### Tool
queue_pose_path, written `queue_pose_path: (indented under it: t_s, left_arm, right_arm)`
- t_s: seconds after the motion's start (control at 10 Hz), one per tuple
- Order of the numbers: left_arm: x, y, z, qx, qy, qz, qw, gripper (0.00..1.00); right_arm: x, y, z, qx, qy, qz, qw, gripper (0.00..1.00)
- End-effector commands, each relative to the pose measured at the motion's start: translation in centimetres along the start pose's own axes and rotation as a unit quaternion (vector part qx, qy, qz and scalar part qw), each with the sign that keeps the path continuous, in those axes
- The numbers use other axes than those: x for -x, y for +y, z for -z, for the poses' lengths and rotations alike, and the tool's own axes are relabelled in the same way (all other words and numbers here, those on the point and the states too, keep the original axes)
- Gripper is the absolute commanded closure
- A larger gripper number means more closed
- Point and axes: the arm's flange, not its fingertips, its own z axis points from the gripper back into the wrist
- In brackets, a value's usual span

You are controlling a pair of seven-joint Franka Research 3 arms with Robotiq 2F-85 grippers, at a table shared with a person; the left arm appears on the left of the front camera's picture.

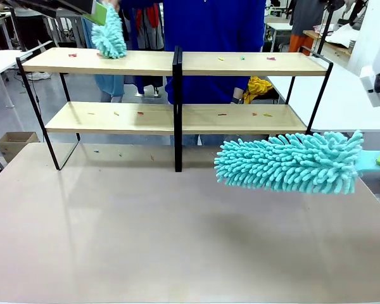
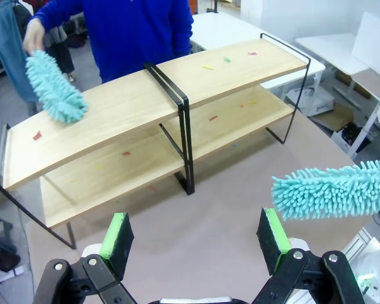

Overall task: Clean the shelves.
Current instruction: Clean a randomly selected level of the Shelf with the Duster.

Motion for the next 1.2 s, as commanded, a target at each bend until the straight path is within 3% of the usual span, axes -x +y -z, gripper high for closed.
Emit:
queue_pose_path:
  t_s: [0.0, 0.4, 0.5, 0.8, 0.9, 1.0, 1.1]
  left_arm:
    - [0.0, 0.2, 0.0, 0.001, -0.004, 0.003, 1.000, 0.00]
    - [0.0, 0.2, 0.0, 0.001, -0.004, 0.003, 1.000, 0.00]
    - [0.0, 0.2, 0.0, 0.001, -0.004, 0.003, 1.000, 0.00]
    - [0.0, 0.2, 0.0, 0.001, -0.004, 0.003, 1.000, 0.00]
    - [0.0, 0.2, 0.0, 0.001, -0.004, 0.003, 1.000, 0.00]
    - [0.0, 0.2, 0.0, 0.001, -0.004, 0.003, 1.000, 0.00]
    - [0.0, 0.2, 0.0, 0.001, -0.004, 0.003, 1.000, 0.00]
  right_arm:
    - [0.3, 0.2, 0.0, -0.010, -0.002, -0.005, 1.000, 0.88]
    - [0.0, 0.0, 0.0, 0.000, 0.000, 0.001, 1.000, 0.88]
    - [-0.2, 0.1, 0.1, 0.039, -0.046, -0.001, 0.998, 0.88]
    - [-11.8, 0.9, -0.2, 0.067, -0.125, -0.048, 0.989, 0.88]
    - [-11.5, 1.3, 0.3, 0.065, -0.123, -0.045, 0.989, 0.88]
    - [-7.3, 1.2, 0.3, 0.066, -0.096, -0.029, 0.993, 0.88]
    - [-10.7, 1.1, 0.7, 0.074, -0.117, -0.032, 0.990, 0.88]
